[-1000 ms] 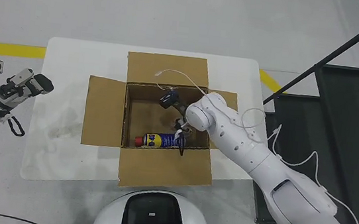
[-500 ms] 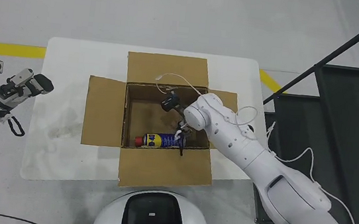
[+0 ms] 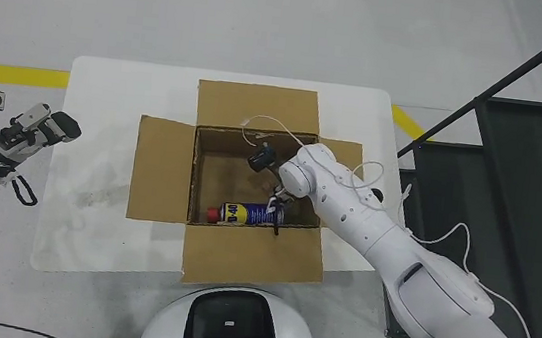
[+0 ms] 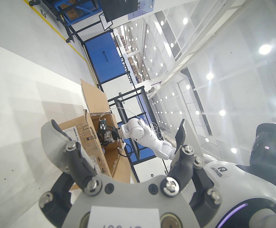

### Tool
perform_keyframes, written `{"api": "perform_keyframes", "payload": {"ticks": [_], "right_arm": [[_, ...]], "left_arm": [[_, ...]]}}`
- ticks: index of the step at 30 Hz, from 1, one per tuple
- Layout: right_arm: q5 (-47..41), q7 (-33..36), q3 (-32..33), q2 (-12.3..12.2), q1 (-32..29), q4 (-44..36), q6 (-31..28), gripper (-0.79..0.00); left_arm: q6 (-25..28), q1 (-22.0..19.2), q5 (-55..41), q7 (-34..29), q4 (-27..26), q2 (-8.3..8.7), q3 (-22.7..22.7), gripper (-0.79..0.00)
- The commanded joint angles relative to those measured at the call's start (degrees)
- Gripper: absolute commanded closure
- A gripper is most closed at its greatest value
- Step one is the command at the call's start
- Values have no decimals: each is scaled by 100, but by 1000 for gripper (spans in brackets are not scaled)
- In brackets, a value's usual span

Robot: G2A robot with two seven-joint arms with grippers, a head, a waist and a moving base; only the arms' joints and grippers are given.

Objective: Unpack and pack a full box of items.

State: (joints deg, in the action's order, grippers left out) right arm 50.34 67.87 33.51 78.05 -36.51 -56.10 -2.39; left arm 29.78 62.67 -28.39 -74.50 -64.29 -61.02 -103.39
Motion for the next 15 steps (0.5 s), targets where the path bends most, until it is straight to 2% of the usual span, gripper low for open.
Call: {"api": "perform_keyframes", "payload": {"ticks": [1, 2, 4, 7, 15], "right_arm": [[-5, -7, 7, 18, 10, 56, -7, -379], [-2, 3, 6, 28, 15, 91, -12, -360], [-21, 12, 10, 50, 22, 158, -23, -262], [-42, 8, 14, 84, 42, 243, -62, 0], [-58, -69, 75, 153, 127, 221, -111, 0]], "left_arm": [[0, 0, 0, 0, 0, 0, 0, -785], [0, 0, 0, 0, 0, 0, 0, -785], [0, 0, 0, 0, 0, 0, 0, -785], [0, 0, 0, 0, 0, 0, 0, -785], [0, 0, 0, 0, 0, 0, 0, -785]]}}
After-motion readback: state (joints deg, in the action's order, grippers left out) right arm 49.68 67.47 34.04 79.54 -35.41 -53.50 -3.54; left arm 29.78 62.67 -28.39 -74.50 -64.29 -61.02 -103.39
